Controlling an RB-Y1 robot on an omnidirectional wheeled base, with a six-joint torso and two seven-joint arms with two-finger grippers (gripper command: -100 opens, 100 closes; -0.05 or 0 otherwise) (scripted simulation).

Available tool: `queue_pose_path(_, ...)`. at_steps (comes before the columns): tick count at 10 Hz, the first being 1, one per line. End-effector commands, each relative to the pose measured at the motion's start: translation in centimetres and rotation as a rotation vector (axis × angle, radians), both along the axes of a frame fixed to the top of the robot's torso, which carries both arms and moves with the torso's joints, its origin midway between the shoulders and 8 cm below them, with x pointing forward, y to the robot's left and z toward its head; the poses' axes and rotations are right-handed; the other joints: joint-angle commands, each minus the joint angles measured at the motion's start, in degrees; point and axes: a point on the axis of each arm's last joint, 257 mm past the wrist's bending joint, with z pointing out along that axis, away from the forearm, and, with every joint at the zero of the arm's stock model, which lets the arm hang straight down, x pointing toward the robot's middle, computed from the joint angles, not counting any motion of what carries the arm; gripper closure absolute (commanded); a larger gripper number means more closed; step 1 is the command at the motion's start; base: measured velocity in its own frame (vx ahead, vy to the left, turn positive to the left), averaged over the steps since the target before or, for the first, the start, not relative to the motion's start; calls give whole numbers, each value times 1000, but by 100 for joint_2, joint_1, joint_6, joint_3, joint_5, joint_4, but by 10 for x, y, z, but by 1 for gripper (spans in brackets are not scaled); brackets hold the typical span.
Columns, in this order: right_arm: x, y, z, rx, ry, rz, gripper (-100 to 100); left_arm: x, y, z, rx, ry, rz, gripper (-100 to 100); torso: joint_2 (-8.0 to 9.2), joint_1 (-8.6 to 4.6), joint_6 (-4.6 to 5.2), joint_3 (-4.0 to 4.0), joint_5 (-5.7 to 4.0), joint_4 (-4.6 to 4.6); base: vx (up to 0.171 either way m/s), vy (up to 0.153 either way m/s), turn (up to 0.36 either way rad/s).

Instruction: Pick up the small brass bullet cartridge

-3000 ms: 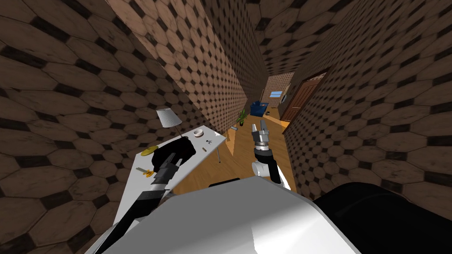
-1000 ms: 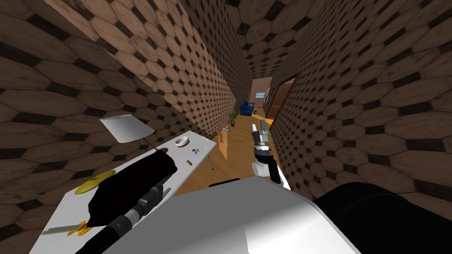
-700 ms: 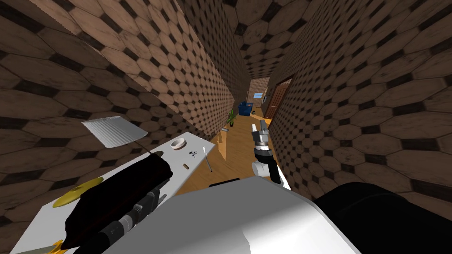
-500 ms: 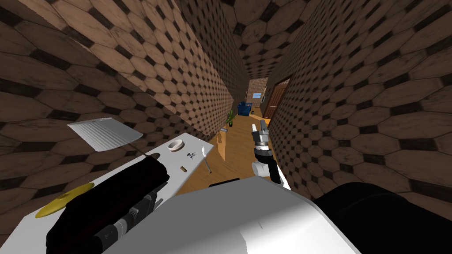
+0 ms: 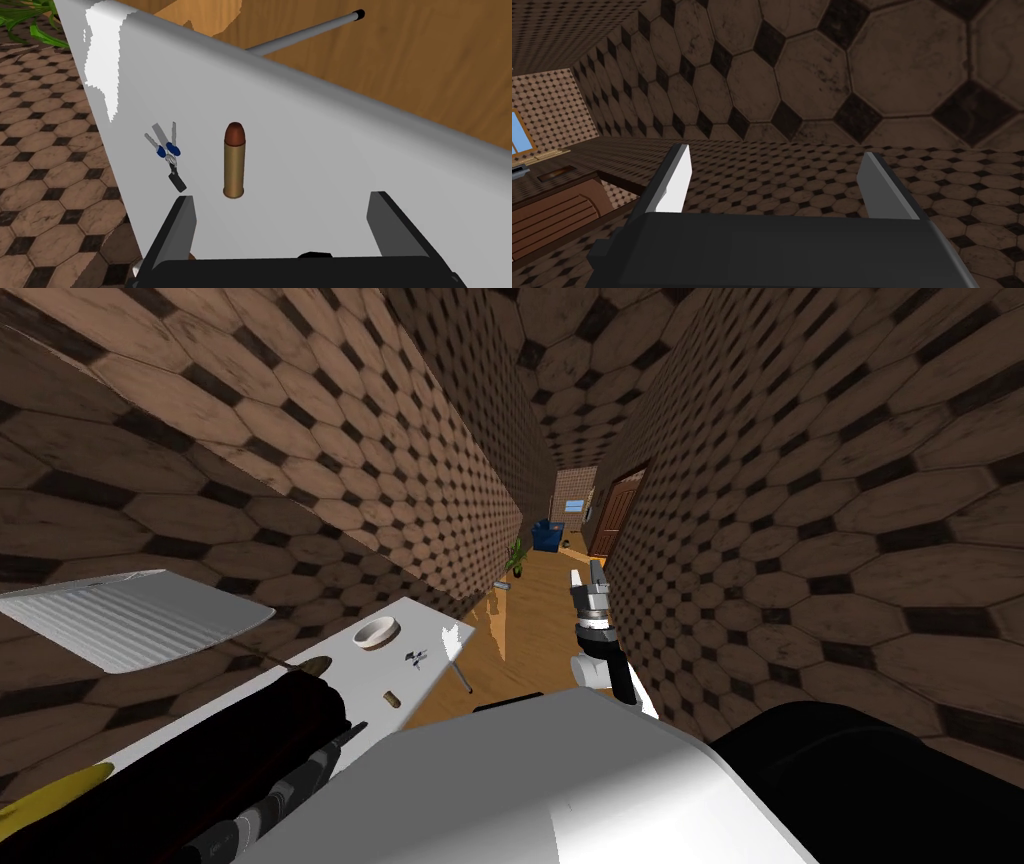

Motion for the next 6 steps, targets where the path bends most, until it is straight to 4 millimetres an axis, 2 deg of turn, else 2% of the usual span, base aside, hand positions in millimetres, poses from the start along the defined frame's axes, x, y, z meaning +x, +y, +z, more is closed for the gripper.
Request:
queue_pose_path(1, 0, 0, 0, 0, 0, 0, 0, -15, 14, -8, 30, 59, -6, -100, 0, 0, 0, 0, 0, 0, 94, -48, -81)
queue_pose_path(3, 0, 0, 0, 0, 0, 0, 0, -40, 33, -17, 75, 145, -10, -100, 5, -1, 2, 4, 1, 2, 131, -67, -127)
queue_pose_path(4, 0, 0, 0, 0, 0, 0, 0, -41, 33, -17, 75, 149, -11, -100, -1, -3, 0, 0, 0, 1, 125, -49, -16)
queue_pose_path(6, 0, 0, 0, 0, 0, 0, 0, -65, 50, -24, 116, 226, -14, -100, 4, -2, 0, 3, 0, 2, 139, -71, -70)
